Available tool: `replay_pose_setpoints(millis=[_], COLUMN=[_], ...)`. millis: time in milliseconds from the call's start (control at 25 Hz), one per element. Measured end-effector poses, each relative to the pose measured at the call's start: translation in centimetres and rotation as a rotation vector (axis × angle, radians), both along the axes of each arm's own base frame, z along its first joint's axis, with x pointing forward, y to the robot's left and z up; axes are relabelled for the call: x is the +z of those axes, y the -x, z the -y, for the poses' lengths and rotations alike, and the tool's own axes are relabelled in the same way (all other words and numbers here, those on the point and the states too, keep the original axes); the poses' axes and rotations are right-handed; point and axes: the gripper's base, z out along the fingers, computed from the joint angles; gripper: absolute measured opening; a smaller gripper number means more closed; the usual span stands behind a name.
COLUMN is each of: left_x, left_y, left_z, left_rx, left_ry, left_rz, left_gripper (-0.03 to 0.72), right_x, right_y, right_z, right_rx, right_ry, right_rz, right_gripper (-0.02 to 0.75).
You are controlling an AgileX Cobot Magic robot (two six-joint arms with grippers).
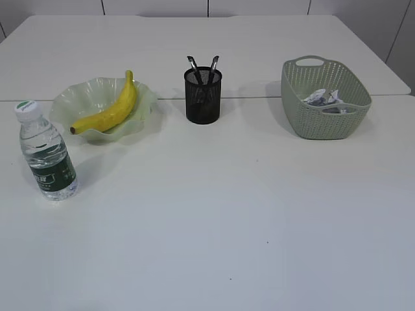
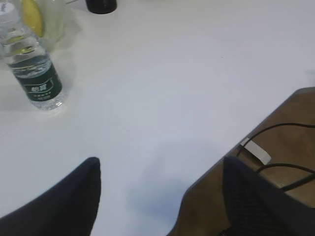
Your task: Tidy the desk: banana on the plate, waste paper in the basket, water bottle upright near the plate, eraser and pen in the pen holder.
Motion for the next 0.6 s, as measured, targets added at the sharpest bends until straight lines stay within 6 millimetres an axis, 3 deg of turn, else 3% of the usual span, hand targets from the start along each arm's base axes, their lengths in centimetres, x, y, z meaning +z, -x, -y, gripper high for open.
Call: replay_pose_setpoints(millis=[600], left_x=[0.0], left_y=[0.02], left_z=[0.43], left_rx=[0.451], left_ry=[0.0], left_rz=[0.0], left_gripper=[0.544], right_x=[0.0], right_y=[-0.1], right_z=[-0.14], right_rx=[-0.088], right_ry=[0.002], right_rz=[0.001], right_gripper=[0.501])
